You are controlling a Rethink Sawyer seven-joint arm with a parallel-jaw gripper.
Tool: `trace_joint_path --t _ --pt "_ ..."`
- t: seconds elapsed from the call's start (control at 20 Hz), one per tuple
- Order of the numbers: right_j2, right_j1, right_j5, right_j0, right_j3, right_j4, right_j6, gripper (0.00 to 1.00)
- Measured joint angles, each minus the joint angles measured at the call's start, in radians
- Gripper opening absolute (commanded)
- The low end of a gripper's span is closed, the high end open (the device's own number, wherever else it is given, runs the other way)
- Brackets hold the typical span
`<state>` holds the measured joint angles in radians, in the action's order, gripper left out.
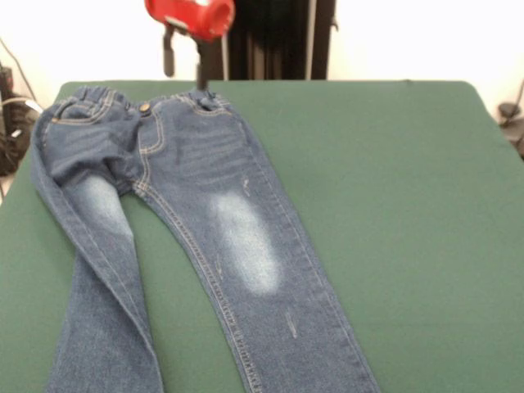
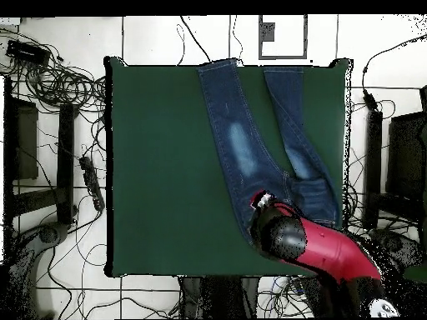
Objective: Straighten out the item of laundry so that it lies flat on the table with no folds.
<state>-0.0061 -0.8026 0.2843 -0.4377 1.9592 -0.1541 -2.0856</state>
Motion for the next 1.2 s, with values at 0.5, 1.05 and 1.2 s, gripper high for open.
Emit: trace_joint_path --t 0.5,1.05,1.2 --pt "0.0 0.183 -0.094 0.017 -0.019 0.011 0.0 1.0" --pt "0.0 0.305 -0.148 0.01 -0.023 0.011 0.0 1.0" --pt "0.0 0.328 -0.158 0.008 -0.024 0.011 0.0 1.0"
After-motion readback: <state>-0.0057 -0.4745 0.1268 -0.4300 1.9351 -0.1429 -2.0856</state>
